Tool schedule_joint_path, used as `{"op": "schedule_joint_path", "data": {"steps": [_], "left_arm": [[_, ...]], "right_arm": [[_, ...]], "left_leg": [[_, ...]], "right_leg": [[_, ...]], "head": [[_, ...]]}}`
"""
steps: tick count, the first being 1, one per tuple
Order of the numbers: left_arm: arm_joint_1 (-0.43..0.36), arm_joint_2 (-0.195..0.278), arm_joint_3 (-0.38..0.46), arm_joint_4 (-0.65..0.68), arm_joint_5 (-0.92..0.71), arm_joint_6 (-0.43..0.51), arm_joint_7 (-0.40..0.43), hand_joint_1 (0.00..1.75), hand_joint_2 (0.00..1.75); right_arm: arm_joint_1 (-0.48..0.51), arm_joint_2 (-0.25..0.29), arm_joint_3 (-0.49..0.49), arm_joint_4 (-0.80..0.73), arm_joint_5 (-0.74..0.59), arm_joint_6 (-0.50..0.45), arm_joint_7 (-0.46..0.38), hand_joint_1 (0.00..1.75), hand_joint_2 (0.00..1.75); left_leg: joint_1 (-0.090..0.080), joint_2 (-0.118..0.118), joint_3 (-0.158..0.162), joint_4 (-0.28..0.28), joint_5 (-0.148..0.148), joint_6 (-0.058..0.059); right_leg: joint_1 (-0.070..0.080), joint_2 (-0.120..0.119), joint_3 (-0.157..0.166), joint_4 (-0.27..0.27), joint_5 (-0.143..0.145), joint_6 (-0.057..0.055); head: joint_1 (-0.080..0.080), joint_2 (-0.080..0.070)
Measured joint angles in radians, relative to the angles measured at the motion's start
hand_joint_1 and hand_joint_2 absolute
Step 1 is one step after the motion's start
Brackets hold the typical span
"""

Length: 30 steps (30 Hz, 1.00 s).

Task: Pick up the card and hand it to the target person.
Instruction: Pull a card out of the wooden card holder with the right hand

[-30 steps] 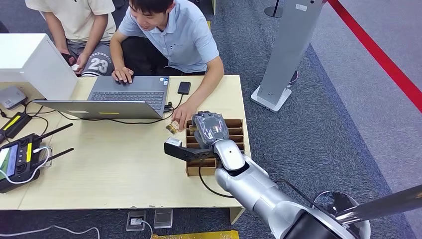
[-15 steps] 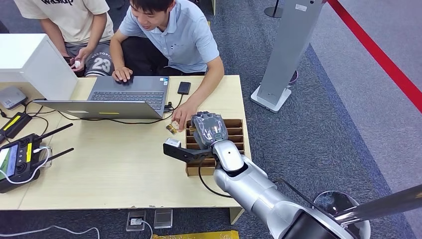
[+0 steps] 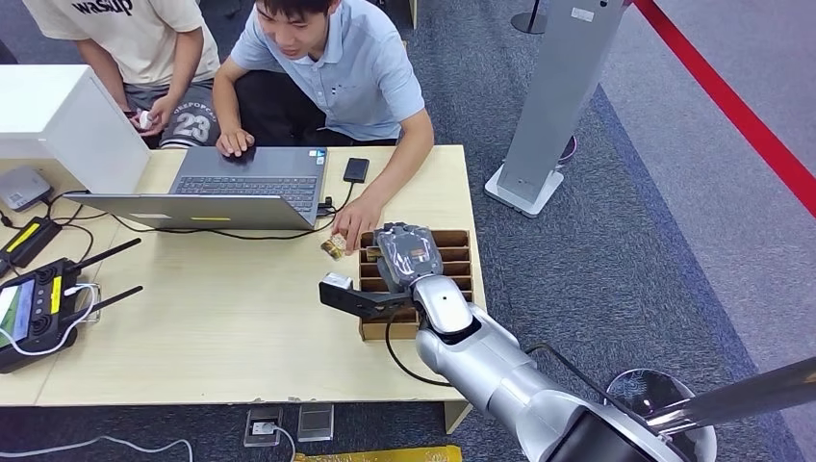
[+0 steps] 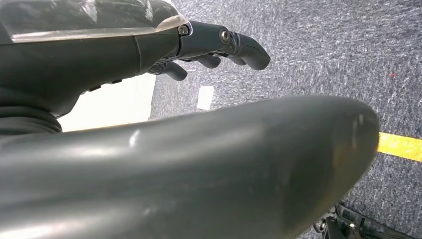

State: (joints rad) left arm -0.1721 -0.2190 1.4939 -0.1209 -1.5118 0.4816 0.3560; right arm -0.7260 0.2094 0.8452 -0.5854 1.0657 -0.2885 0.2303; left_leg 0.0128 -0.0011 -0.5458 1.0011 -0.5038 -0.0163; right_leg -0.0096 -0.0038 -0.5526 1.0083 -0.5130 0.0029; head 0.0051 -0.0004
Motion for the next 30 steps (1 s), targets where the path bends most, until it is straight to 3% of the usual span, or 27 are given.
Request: {"op": "schedule_joint_path", "data": {"steps": [4,12,22,30], "left_arm": [[0.000,0.000,0.000,0.000,0.003,0.003,0.001,0.00,0.00],[0.000,0.000,0.000,0.000,0.003,0.012,0.006,0.00,0.00],[0.000,0.000,0.000,0.000,0.002,0.012,0.005,0.00,0.00],[0.001,0.000,0.000,0.000,0.003,0.015,-0.006,0.00,0.00]], "right_arm": [[0.000,0.000,0.000,0.003,-0.004,0.001,-0.010,1.21,1.75],[-0.001,0.000,0.000,0.007,-0.012,-0.029,-0.030,1.75,1.75],[-0.007,-0.001,-0.012,-0.027,-0.048,-0.137,-0.087,1.75,1.75],[-0.014,-0.024,-0.045,-0.163,-0.067,-0.178,-0.097,1.75,1.75]], "left_leg": [[0.000,0.000,0.000,0.000,0.000,0.000],[0.000,0.000,0.000,0.000,0.000,0.000],[0.000,0.000,0.000,0.000,0.000,0.000],[0.000,0.000,0.000,0.000,0.000,0.000]], "right_leg": [[0.000,0.000,0.000,0.000,0.000,0.000],[0.000,0.000,0.000,0.000,0.000,0.000],[0.000,0.000,0.000,0.000,0.000,0.000],[0.000,0.000,-0.001,0.000,0.000,0.000]], "head": [[0.000,0.000],[0.000,0.000],[0.000,0.000],[0.000,0.000]]}}
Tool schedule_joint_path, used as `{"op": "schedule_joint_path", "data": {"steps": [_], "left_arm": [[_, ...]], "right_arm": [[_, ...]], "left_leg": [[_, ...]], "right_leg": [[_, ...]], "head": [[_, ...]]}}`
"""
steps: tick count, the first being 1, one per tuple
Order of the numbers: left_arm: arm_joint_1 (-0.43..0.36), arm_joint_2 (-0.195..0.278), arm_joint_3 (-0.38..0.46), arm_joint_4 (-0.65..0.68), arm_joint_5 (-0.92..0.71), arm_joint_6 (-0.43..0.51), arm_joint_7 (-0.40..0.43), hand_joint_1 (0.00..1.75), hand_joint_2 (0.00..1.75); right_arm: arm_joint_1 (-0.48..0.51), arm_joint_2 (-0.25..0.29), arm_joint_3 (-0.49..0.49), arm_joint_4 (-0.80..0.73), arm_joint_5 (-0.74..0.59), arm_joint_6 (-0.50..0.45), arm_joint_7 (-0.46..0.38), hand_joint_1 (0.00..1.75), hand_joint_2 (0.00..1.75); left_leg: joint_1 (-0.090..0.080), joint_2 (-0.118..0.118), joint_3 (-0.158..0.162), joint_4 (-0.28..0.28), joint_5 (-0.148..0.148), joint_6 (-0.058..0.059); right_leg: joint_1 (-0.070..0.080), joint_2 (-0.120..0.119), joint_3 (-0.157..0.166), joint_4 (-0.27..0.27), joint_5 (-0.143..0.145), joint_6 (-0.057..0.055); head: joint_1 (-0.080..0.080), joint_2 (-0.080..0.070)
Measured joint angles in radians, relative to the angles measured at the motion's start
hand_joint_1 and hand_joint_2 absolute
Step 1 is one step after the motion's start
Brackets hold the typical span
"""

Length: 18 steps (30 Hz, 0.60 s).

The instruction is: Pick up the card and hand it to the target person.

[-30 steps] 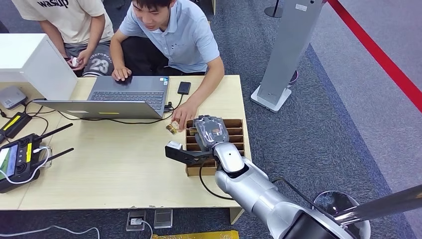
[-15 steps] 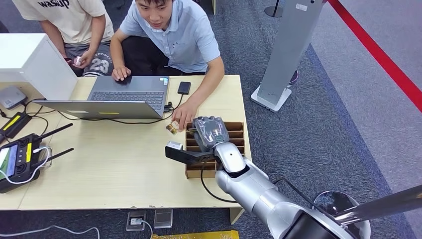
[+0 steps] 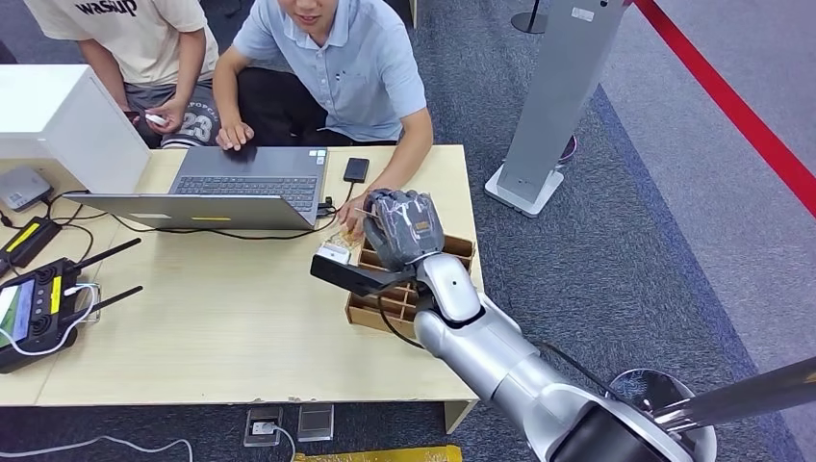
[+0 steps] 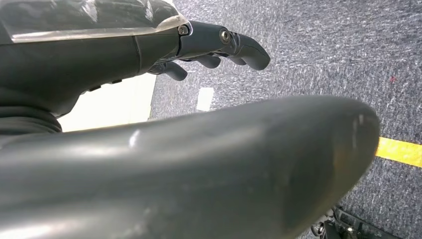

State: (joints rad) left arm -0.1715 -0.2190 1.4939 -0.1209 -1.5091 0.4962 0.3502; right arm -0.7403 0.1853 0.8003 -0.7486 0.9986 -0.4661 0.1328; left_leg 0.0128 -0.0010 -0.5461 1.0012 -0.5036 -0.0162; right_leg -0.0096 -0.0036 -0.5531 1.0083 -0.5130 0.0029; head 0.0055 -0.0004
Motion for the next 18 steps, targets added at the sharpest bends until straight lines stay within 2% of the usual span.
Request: {"op": "schedule_joint_path", "data": {"steps": [9,18], "left_arm": [[0.002,0.000,0.000,0.000,-0.015,-0.013,-0.008,0.00,0.00],[0.002,0.004,0.000,0.000,-0.045,-0.032,-0.018,0.00,0.00]], "right_arm": [[-0.041,-0.045,-0.063,-0.182,0.009,0.007,0.023,1.75,1.75],[-0.149,-0.059,-0.092,-0.139,0.023,0.017,-0.009,1.75,1.75]], "left_leg": [[0.000,0.000,0.000,0.000,0.000,0.000],[0.000,0.000,0.000,0.000,0.000,0.000]], "right_leg": [[0.000,0.000,0.000,0.000,0.000,0.000],[0.000,0.000,0.000,0.000,0.000,0.000]], "head": [[0.000,0.000],[-0.001,0.000]]}}
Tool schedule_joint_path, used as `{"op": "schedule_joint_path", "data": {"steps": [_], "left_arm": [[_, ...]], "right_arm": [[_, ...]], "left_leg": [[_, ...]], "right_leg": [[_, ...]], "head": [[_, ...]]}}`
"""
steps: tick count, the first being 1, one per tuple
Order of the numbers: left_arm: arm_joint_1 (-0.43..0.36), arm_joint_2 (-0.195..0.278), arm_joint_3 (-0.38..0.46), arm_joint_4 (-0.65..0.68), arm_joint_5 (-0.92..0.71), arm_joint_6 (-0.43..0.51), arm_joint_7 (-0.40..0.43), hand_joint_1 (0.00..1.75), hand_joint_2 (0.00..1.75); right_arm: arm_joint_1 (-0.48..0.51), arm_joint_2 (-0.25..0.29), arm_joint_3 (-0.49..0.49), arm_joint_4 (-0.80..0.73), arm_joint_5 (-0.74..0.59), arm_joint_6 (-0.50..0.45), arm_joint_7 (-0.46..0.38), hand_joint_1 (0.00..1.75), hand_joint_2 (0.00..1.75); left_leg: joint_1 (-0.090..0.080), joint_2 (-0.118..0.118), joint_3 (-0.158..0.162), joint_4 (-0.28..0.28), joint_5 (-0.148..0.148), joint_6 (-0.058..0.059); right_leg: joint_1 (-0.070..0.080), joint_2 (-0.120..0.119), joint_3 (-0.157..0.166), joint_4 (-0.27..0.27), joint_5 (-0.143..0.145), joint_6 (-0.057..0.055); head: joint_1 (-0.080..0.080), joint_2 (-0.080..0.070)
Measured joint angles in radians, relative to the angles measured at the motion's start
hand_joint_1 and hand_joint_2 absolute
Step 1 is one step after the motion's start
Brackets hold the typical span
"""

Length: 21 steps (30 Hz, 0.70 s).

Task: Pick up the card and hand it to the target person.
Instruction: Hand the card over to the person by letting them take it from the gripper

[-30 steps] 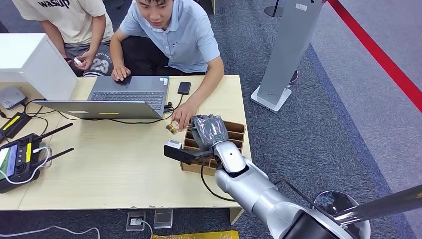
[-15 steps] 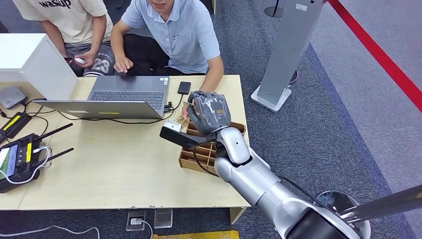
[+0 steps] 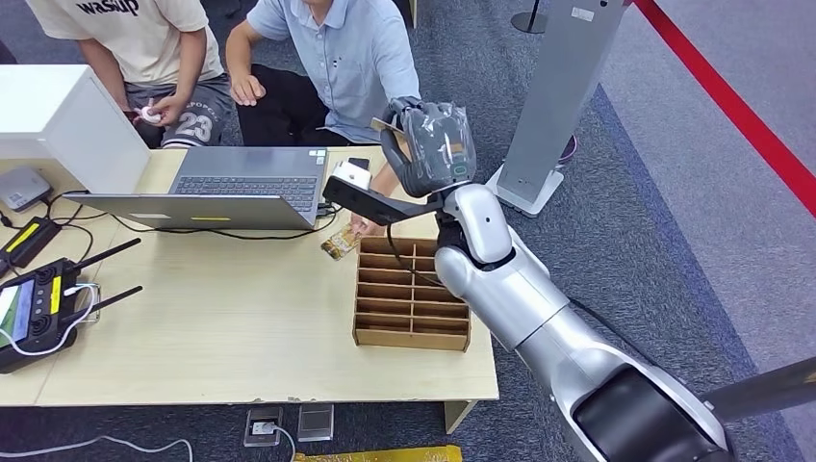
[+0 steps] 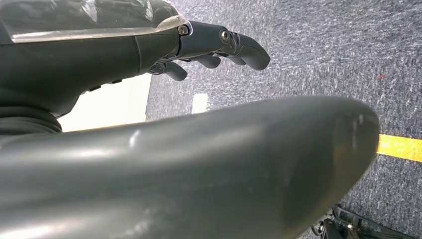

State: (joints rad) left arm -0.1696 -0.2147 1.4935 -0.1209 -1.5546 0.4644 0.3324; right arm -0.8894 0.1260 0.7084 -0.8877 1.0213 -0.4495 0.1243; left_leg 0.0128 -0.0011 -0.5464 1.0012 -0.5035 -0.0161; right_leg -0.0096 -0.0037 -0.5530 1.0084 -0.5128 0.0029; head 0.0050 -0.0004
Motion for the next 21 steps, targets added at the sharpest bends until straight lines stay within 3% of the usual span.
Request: {"op": "schedule_joint_path", "data": {"steps": [10,16,18,20,21], "left_arm": [[0.000,0.001,0.000,0.000,-0.003,0.007,0.015,0.00,0.00],[0.000,0.001,0.000,0.000,-0.003,0.008,0.016,0.00,0.00],[0.000,0.001,0.000,0.000,-0.003,0.008,0.016,0.00,0.00],[-0.001,0.001,0.000,0.000,-0.003,0.008,0.016,0.00,0.00],[-0.001,0.001,0.000,0.000,-0.003,0.008,0.015,0.00,0.00]], "right_arm": [[-0.063,0.031,0.004,0.115,0.002,0.015,-0.040,1.75,1.75],[-0.071,0.062,0.009,0.173,0.005,0.024,-0.060,1.54,1.75],[-0.071,0.069,0.011,0.191,0.009,0.031,-0.068,0.94,1.75],[-0.071,0.074,0.013,0.209,0.011,0.042,-0.077,0.20,1.75],[-0.071,0.076,0.014,0.216,0.009,0.052,-0.082,0.10,1.75]], "left_leg": [[0.000,0.000,0.000,0.000,0.000,0.000],[0.000,0.000,0.000,0.000,0.000,0.000],[0.000,0.000,0.000,0.000,0.000,0.000],[0.000,0.000,0.000,0.000,0.000,0.000],[0.000,0.000,0.000,0.000,0.000,0.000]], "right_leg": [[0.000,0.000,0.000,0.000,0.000,0.000],[0.000,0.000,0.000,0.000,0.000,0.000],[0.000,0.000,0.000,0.000,0.000,0.000],[0.000,0.000,0.000,0.000,0.000,0.000],[0.000,0.000,0.000,0.000,0.000,0.000]], "head": [[0.000,0.000],[0.000,0.000],[0.000,0.000],[0.001,0.000],[0.001,0.000]]}}
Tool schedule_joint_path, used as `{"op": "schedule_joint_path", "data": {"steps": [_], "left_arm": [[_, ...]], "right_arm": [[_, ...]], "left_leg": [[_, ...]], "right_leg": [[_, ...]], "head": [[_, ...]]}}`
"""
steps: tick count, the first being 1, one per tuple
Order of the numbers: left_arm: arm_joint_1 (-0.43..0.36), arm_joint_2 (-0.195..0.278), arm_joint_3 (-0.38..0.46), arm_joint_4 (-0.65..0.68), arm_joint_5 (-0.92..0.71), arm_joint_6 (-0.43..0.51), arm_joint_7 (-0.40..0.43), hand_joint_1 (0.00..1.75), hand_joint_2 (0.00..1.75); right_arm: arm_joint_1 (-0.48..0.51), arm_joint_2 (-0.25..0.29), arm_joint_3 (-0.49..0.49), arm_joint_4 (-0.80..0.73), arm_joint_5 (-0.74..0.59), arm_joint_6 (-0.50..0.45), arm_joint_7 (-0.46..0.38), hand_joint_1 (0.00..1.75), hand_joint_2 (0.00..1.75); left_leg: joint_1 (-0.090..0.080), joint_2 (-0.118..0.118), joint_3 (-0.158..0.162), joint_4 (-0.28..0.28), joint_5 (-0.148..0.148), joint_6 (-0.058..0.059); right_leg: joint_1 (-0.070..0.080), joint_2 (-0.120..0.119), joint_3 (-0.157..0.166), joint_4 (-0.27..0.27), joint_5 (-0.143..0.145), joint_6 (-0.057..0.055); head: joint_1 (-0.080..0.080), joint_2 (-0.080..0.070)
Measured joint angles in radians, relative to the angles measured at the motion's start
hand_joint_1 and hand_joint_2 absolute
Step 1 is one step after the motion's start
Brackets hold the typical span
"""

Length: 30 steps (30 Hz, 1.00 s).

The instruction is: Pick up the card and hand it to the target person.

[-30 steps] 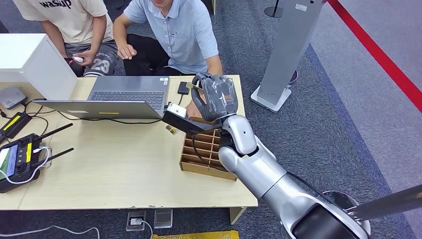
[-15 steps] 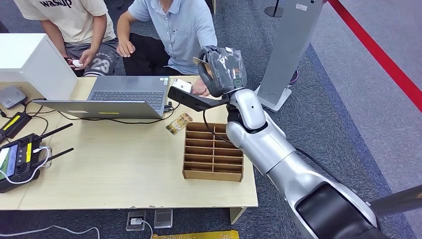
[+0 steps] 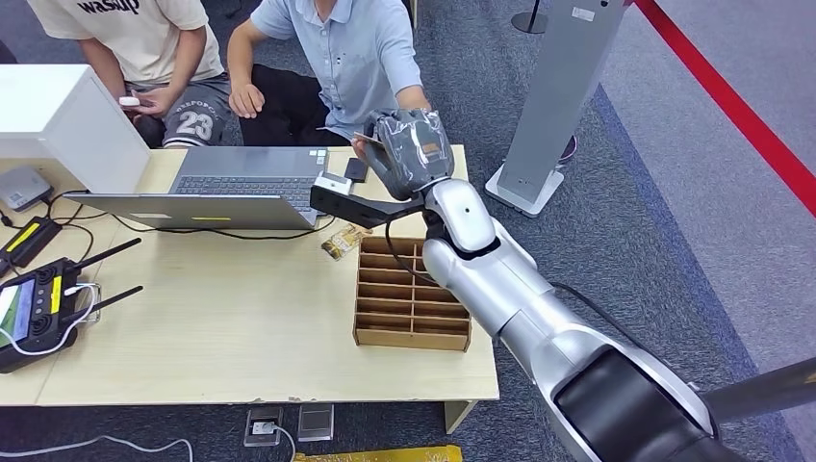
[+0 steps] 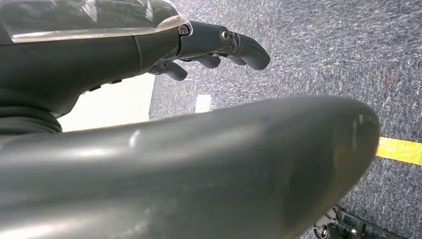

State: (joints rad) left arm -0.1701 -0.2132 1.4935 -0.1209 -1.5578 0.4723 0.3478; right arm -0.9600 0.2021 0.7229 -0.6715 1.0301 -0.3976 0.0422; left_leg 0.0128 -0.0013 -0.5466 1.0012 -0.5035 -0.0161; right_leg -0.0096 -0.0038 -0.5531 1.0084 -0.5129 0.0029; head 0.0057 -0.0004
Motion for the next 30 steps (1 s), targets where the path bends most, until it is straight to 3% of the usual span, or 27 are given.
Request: {"op": "schedule_joint_path", "data": {"steps": [1,5,9,12,20,30], "left_arm": [[0.000,0.000,0.000,0.000,0.000,0.000,0.000,0.00,0.00],[0.000,0.000,0.000,0.000,0.015,0.001,-0.002,0.00,0.00],[0.000,0.000,0.000,0.000,0.046,0.010,-0.004,0.00,0.00],[0.001,0.000,0.000,0.000,0.068,0.019,-0.003,0.00,0.00],[0.003,-0.002,0.000,0.000,0.100,0.040,0.011,0.00,0.00],[0.004,-0.012,0.000,0.002,0.143,0.069,0.018,0.00,0.00]], "right_arm": [[0.001,0.001,0.001,0.007,-0.005,0.011,-0.005,0.00,1.75],[0.009,0.002,0.006,0.020,-0.075,0.067,-0.039,0.00,1.75],[0.034,0.000,0.000,0.001,-0.228,0.150,-0.084,0.00,1.75],[0.069,-0.018,-0.007,-0.072,-0.371,0.231,-0.072,0.00,1.75],[0.203,-0.160,-0.016,-0.439,-0.652,0.322,0.077,0.00,1.75],[0.400,-0.350,-0.056,-0.834,-0.812,0.319,0.178,0.00,1.75]], "left_leg": [[0.000,0.000,0.000,0.000,0.000,0.000],[0.000,0.000,0.000,0.000,0.000,0.000],[0.000,0.000,0.000,0.000,0.000,0.000],[0.000,0.000,0.000,0.000,0.000,0.000],[0.000,0.000,0.001,0.000,0.000,0.000],[0.000,0.000,0.001,0.001,-0.001,0.000]], "right_leg": [[0.000,0.000,0.000,0.000,0.000,0.000],[0.000,0.000,0.000,0.000,0.000,0.000],[0.000,0.000,0.000,0.000,0.000,0.000],[0.000,0.000,0.000,0.000,0.000,0.000],[0.000,0.000,0.000,-0.001,0.000,0.000],[0.000,0.000,0.000,-0.001,0.000,0.000]], "head": [[0.000,0.000],[-0.001,0.000],[-0.001,0.000],[-0.001,0.000],[0.000,0.000],[0.000,0.000]]}}
